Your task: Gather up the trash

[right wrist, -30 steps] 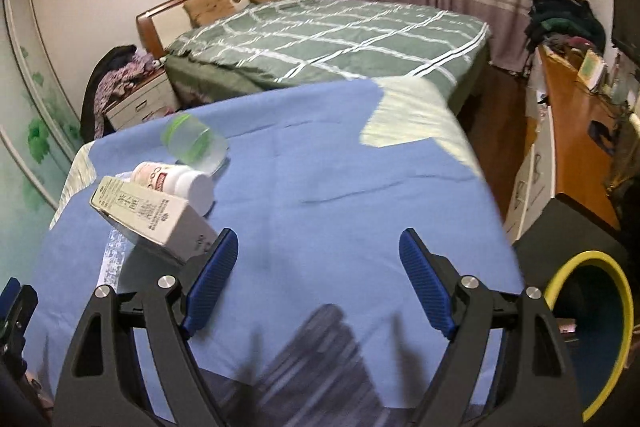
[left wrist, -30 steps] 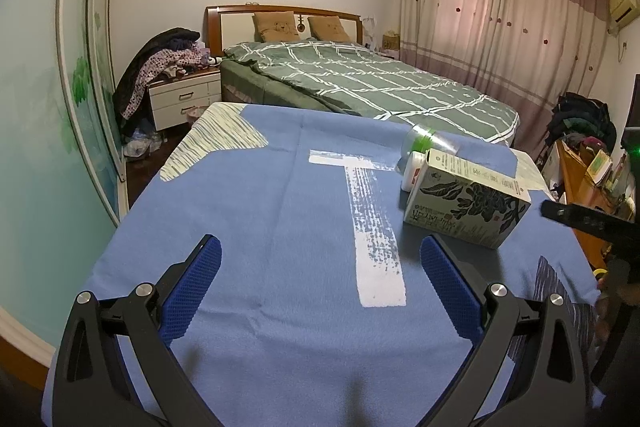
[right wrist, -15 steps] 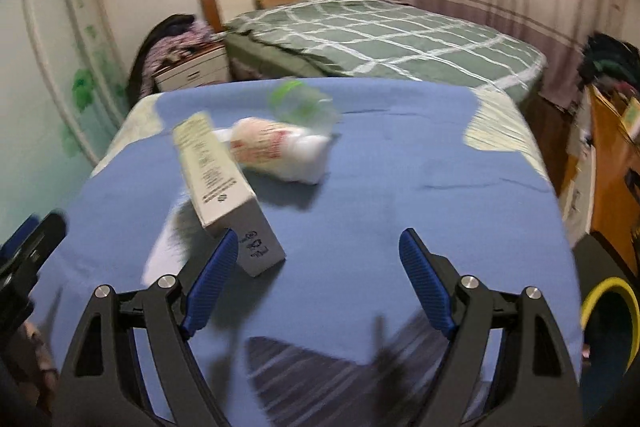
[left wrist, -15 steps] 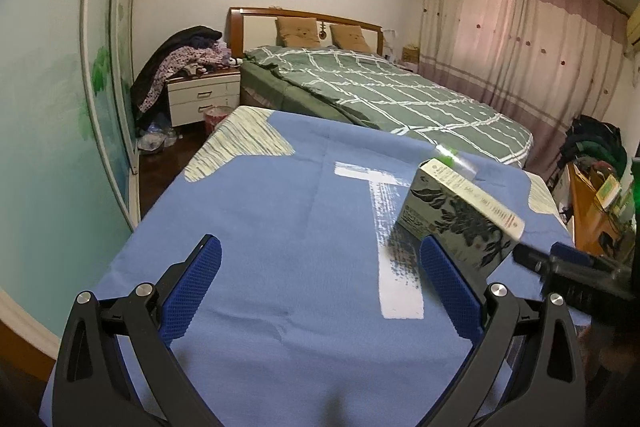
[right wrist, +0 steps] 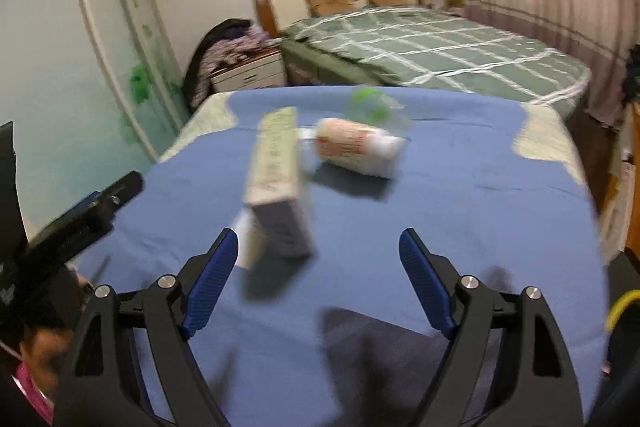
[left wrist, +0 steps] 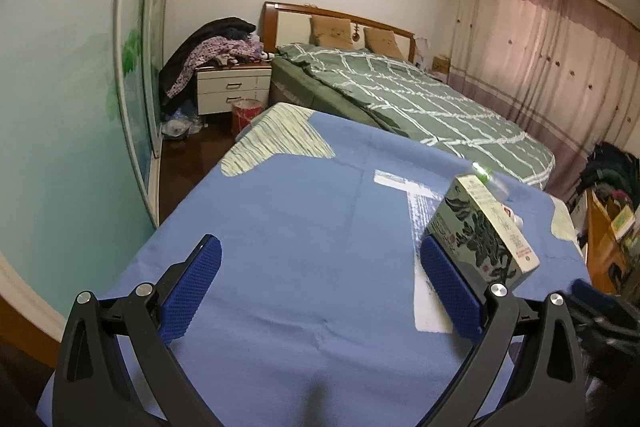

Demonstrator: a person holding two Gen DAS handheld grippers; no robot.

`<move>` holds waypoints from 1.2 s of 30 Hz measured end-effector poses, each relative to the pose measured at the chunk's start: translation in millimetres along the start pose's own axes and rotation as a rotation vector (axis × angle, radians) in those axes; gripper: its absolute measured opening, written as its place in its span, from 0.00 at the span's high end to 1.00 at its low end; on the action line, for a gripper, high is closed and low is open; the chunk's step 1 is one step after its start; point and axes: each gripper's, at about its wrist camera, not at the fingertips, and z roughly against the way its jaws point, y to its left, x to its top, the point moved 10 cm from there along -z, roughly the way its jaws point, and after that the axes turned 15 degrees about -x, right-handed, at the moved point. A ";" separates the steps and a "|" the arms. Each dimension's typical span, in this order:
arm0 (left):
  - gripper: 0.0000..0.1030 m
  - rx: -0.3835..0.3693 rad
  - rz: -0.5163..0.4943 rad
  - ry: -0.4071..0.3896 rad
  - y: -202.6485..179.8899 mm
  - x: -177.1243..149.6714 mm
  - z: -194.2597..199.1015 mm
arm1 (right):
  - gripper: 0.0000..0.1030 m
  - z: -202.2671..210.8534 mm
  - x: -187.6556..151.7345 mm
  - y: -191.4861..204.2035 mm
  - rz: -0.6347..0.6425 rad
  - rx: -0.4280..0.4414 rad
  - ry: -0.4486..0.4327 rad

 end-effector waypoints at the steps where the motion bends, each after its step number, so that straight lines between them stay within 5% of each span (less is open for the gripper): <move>1: 0.05 -0.001 -0.019 0.006 -5.3 -0.6 -0.7 | 0.24 3.8 -1.1 -13.7 -0.016 -0.034 -0.009; 4: 0.05 -0.017 -0.062 0.021 -25.6 -1.9 0.8 | 0.24 14.2 -6.6 -68.4 -0.098 -0.142 -0.031; 9: 0.05 -0.082 -0.097 0.063 -71.4 -10.3 -0.8 | 0.23 16.1 -20.1 -134.2 -0.300 -0.170 -0.027; 14: 0.05 -0.100 -0.171 0.088 -126.4 -11.0 -15.0 | 0.23 8.5 -25.8 -145.6 -0.338 -0.140 -0.008; 20: 0.05 -0.014 -0.230 0.092 -156.6 8.9 -50.0 | 0.23 12.1 -26.5 -146.4 -0.351 -0.114 -0.011; 27: 0.05 0.068 -0.188 0.180 -123.9 11.3 -89.6 | 0.23 11.2 -26.6 -150.6 -0.378 -0.112 -0.005; 32: 0.05 0.142 -0.117 0.163 -60.1 25.0 -75.3 | 0.22 10.4 -26.1 -150.2 -0.390 -0.100 0.003; 36: 0.05 0.127 -0.078 0.172 -44.3 22.3 -68.1 | 0.21 10.0 -25.2 -146.1 -0.383 -0.092 0.005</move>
